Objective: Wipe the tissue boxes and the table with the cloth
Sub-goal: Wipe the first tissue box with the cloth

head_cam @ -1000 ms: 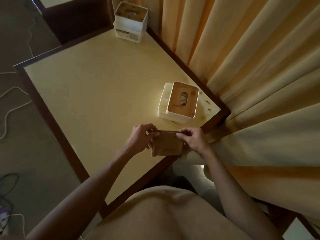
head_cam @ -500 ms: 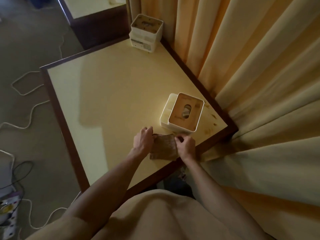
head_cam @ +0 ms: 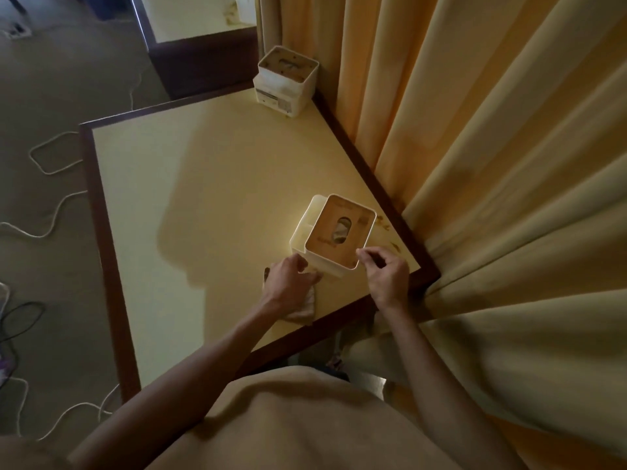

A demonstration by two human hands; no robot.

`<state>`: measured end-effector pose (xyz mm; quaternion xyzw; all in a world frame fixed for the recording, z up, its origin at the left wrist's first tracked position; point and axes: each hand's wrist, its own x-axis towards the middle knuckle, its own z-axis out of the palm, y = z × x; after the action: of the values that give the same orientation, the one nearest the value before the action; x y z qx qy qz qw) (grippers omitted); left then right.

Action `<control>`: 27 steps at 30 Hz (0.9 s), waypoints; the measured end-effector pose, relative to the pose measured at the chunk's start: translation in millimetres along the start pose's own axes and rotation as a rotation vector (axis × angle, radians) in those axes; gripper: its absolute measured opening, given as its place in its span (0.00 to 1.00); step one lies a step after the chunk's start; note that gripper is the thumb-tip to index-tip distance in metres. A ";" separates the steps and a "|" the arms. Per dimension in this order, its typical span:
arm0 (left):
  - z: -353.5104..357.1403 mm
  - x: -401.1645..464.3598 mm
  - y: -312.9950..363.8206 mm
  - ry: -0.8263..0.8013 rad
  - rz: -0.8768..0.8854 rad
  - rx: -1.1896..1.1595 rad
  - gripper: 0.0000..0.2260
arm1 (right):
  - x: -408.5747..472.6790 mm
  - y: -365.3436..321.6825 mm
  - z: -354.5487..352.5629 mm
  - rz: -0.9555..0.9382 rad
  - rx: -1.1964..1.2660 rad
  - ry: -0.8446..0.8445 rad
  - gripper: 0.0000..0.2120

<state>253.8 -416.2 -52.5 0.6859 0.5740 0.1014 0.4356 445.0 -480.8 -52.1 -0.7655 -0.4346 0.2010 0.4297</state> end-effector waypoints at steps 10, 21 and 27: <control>49.7 -2.8 28.3 -0.245 -0.124 -0.001 0.52 | 99.3 4.9 1.6 0.074 -0.073 -0.214 0.19; 13.1 7.3 -4.1 -0.117 0.009 -0.193 0.43 | 58.9 19.0 -4.5 0.223 0.045 -0.190 0.21; 4.4 7.5 -0.9 -0.156 0.117 -0.053 0.40 | 47.8 36.3 -16.6 0.289 0.189 -0.600 0.44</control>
<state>258.4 -411.8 -58.5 0.7122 0.4945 0.0884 0.4903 500.0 -457.9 -70.1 -0.6829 -0.4081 0.5152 0.3188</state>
